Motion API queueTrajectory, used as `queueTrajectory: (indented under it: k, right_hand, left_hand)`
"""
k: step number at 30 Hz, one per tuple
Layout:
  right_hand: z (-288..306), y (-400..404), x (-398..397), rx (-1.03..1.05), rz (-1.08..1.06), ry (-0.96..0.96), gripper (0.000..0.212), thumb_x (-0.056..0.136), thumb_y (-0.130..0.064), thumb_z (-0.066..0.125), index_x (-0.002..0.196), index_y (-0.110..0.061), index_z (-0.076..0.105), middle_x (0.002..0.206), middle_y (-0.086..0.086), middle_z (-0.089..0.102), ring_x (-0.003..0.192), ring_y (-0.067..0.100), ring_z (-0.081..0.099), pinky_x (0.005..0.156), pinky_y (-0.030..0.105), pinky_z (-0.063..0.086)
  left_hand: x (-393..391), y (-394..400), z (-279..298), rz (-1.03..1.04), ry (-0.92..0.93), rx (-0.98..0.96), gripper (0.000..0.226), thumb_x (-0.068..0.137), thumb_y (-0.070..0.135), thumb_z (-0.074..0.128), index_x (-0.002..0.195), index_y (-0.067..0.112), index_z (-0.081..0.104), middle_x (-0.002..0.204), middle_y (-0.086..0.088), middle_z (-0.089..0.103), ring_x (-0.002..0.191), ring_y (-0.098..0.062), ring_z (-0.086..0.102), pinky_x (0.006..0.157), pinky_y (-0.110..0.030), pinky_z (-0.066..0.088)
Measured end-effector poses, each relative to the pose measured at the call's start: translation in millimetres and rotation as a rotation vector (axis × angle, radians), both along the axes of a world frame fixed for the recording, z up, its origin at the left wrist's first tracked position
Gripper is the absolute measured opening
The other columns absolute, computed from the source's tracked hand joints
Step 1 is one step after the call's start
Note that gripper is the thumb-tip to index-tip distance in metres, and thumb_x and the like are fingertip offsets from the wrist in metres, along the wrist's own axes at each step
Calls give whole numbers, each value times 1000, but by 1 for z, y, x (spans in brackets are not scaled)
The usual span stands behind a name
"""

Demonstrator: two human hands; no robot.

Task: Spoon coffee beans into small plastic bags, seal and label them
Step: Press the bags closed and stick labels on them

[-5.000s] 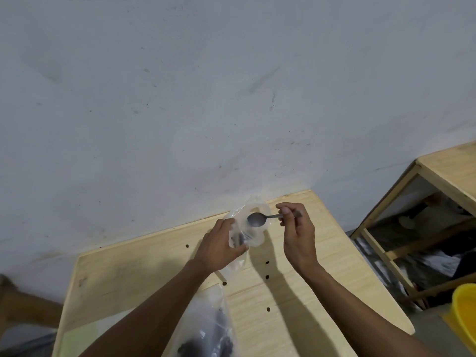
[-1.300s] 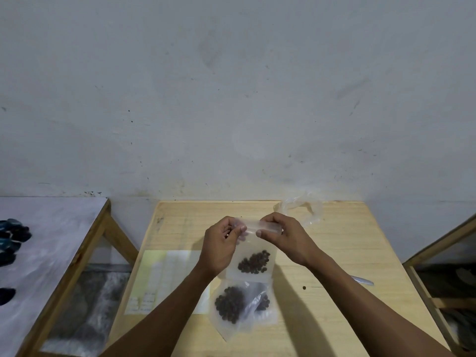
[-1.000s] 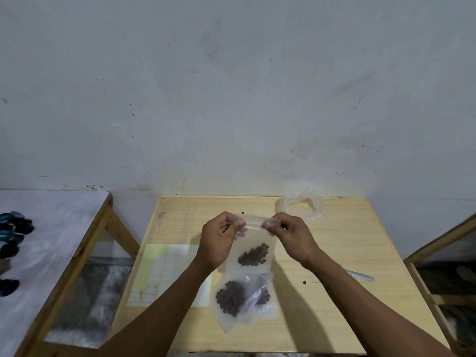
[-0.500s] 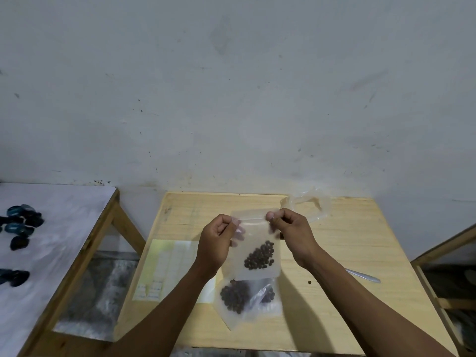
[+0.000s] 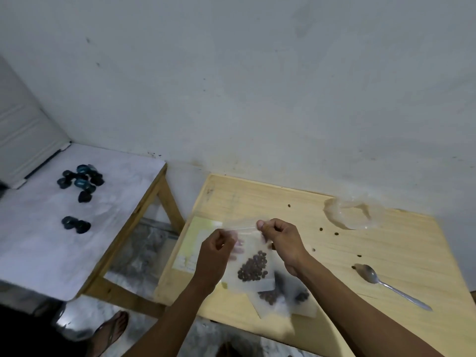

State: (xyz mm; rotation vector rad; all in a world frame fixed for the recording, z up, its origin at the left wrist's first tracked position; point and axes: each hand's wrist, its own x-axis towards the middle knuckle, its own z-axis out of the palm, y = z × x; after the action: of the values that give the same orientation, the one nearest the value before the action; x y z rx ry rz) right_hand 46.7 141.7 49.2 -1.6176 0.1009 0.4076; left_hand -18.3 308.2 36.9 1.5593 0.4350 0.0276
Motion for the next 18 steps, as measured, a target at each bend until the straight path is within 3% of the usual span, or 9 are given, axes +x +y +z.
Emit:
queueTrajectory:
  k: [3, 5, 8, 13, 15, 18]
  right_hand:
    - [-15, 27, -3, -48, 71, 31, 47, 94, -48, 56, 87, -3, 66, 77, 3, 63, 71, 17, 58, 66, 30, 47]
    - [-29, 43, -5, -113, 102, 49, 35, 99, -38, 53, 98, -6, 68, 86, 5, 66, 72, 17, 61, 64, 27, 48]
    - [-55, 67, -8, -337, 220, -12, 10, 96, -21, 57, 96, -16, 66, 88, -2, 65, 83, 22, 65, 69, 26, 48]
    - [-71, 108, -22, -523, 426, -163, 16, 94, -20, 59, 106, -12, 66, 84, -10, 59, 74, 5, 57, 62, 12, 39]
    - [-77, 127, -26, -574, 503, -212, 18, 93, -25, 60, 106, -15, 67, 95, -3, 61, 84, 12, 59, 74, 21, 42]
    - [-85, 153, -28, -647, 591, -284, 11, 90, -31, 57, 82, -27, 63, 92, 4, 59, 82, 18, 58, 76, 27, 44]
  left_hand:
    - [-16, 30, -11, 101, 30, 14, 11, 96, 18, 63, 98, 8, 65, 88, -8, 76, 78, -24, 74, 66, -35, 57]
    - [-29, 55, -17, 176, 56, 27, 11, 96, 19, 62, 99, 8, 65, 86, -6, 76, 78, -24, 74, 65, -34, 57]
    - [-51, 96, -21, 301, 97, 30, 12, 96, 21, 62, 99, 10, 65, 84, -2, 76, 77, -24, 74, 63, -29, 55]
    - [-85, 147, -21, 524, 111, 66, 15, 99, 21, 56, 98, 9, 65, 84, -3, 75, 68, -14, 70, 61, -28, 50]
    - [-96, 163, -22, 587, 112, 89, 18, 101, 22, 53, 98, 9, 65, 84, -2, 74, 68, -15, 69, 61, -29, 50]
    - [-107, 179, -21, 645, 102, 72, 16, 100, 21, 54, 94, 11, 66, 81, -2, 74, 69, -18, 68, 61, -30, 50]
